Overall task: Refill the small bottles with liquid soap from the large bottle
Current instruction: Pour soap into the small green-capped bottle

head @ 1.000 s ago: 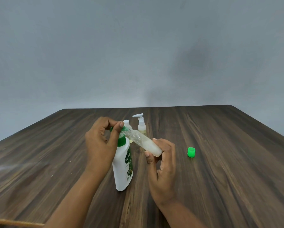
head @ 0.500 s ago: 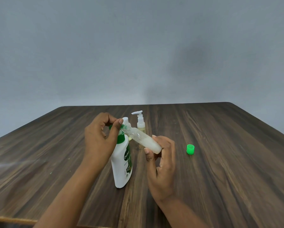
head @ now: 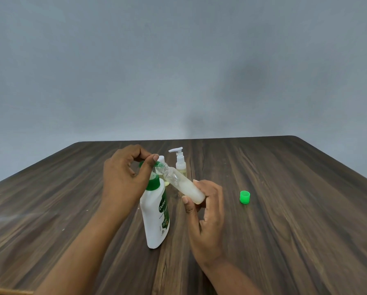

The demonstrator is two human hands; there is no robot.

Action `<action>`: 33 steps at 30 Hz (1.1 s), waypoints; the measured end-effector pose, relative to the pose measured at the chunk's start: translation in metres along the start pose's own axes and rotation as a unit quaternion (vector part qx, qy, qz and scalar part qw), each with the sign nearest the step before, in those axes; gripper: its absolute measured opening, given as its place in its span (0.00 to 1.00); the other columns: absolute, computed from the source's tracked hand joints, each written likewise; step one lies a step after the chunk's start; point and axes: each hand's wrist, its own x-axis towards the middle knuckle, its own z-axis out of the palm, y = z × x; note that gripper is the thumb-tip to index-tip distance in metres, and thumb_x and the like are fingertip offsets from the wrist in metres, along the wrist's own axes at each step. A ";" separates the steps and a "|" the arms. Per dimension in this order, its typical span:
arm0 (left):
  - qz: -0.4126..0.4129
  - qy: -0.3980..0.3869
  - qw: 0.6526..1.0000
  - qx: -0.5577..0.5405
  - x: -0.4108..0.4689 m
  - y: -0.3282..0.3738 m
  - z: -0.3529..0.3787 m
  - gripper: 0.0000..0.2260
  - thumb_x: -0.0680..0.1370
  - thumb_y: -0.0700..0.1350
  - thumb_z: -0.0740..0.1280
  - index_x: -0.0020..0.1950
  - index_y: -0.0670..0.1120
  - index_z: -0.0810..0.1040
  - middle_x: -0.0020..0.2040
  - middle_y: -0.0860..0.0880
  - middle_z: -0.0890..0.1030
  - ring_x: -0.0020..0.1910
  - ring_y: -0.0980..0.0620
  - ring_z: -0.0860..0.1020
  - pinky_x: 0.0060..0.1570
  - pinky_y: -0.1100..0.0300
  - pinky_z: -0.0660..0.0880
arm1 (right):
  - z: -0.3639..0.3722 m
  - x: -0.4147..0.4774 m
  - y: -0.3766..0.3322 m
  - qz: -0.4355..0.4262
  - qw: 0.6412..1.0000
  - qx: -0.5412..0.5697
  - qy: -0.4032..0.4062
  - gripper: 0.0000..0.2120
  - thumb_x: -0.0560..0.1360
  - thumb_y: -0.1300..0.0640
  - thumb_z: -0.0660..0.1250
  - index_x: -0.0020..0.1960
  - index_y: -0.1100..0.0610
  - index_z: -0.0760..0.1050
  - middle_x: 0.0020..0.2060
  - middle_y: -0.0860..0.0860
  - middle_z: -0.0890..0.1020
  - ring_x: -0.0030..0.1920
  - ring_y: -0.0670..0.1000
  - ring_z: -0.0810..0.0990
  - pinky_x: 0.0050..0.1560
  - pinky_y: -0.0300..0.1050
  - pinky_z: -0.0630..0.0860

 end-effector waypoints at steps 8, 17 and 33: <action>0.054 0.047 0.997 -0.021 -0.016 -0.012 0.007 0.11 0.75 0.51 0.65 0.37 0.47 0.75 0.36 0.57 0.77 0.37 0.53 0.76 0.37 0.51 0.73 | 0.000 -0.002 0.001 0.014 1.000 0.013 0.007 0.12 0.77 0.59 0.62 0.60 0.53 0.70 0.52 0.50 0.72 0.52 0.45 0.74 0.47 0.30 0.71; 0.043 0.012 0.999 0.026 0.002 -0.008 0.001 0.13 0.72 0.59 0.62 0.35 0.51 0.76 0.34 0.60 0.77 0.41 0.57 0.73 0.39 0.67 0.66 | -0.001 0.000 0.000 0.004 1.000 0.003 0.001 0.12 0.77 0.59 0.63 0.59 0.54 0.70 0.52 0.49 0.72 0.52 0.44 0.73 0.47 0.29 0.71; 0.056 0.006 0.998 0.016 -0.001 -0.007 0.003 0.09 0.74 0.56 0.64 0.35 0.57 0.72 0.35 0.59 0.77 0.41 0.60 0.72 0.41 0.69 0.65 | -0.001 -0.001 0.000 0.010 1.000 0.005 0.007 0.12 0.77 0.59 0.63 0.59 0.53 0.70 0.52 0.51 0.72 0.52 0.45 0.73 0.47 0.30 0.71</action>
